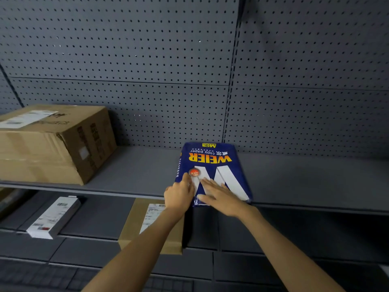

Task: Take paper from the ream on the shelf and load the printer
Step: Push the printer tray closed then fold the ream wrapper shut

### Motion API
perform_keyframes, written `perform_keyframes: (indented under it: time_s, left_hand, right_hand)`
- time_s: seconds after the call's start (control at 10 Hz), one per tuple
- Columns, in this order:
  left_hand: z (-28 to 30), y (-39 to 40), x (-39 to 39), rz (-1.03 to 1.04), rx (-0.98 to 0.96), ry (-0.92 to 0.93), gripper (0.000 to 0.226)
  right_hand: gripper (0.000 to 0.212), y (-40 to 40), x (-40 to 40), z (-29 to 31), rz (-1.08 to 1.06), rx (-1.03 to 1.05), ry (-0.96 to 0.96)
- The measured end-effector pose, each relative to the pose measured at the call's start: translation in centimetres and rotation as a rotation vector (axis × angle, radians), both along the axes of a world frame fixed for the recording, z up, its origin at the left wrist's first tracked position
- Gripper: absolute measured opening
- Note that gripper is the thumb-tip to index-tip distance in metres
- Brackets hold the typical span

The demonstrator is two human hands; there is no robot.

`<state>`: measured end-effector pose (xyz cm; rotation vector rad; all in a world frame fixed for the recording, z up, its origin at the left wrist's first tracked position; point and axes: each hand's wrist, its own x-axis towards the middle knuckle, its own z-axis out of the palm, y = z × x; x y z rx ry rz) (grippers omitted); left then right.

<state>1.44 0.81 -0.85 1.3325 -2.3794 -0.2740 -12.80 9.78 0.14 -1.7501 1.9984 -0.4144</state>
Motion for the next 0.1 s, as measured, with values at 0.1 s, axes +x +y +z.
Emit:
perform_keyframes:
  time_s: [0.1]
  left_hand:
    - [0.58,-0.49,0.41,-0.008,0.076,0.057,0.023]
  right_hand:
    - [0.053,0.03,-0.65,1.58,-0.154,-0.211,-0.31]
